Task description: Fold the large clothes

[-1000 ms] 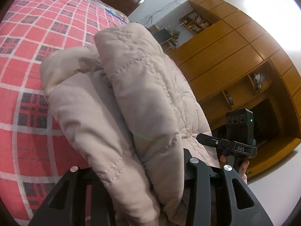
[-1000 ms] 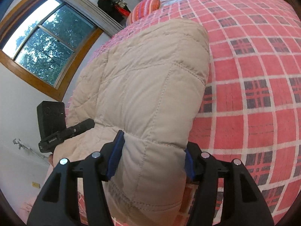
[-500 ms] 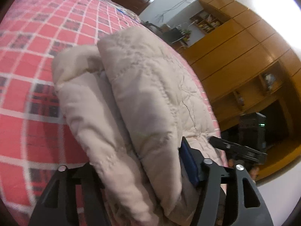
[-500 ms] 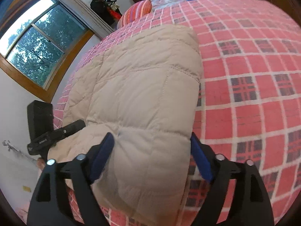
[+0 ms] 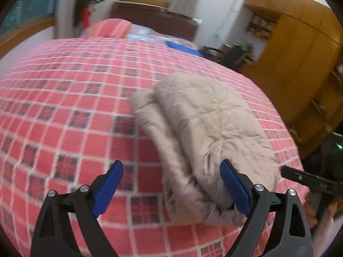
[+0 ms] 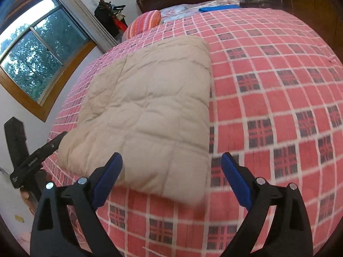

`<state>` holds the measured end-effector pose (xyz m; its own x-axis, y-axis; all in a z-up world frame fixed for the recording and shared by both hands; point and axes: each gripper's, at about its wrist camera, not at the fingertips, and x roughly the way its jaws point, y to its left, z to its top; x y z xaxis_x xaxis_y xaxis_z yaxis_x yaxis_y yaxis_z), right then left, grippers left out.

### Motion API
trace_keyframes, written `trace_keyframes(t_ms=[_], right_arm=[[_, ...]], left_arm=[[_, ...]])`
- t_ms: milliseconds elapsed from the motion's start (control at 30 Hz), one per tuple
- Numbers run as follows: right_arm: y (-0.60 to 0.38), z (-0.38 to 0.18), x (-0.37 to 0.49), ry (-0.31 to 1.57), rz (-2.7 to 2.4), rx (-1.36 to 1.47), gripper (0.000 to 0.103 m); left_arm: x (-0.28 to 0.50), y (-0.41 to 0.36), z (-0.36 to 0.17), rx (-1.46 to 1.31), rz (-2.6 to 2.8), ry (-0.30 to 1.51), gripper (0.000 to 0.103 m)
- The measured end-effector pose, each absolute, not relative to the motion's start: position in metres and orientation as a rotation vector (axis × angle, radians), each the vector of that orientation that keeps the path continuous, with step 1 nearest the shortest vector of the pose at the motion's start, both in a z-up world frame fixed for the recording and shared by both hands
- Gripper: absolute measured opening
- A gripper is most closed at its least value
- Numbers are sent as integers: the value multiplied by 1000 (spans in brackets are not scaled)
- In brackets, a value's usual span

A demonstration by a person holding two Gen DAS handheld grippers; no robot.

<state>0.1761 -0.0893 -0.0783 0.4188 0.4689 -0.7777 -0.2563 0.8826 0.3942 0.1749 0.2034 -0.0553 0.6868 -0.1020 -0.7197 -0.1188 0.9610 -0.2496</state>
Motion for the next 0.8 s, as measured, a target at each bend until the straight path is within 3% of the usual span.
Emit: trace_keyframes(t_ms=[800], right_arm=[[-85, -56, 73, 953, 223, 96, 100]], left_arm=[[75, 153, -47, -120, 169, 814, 94]])
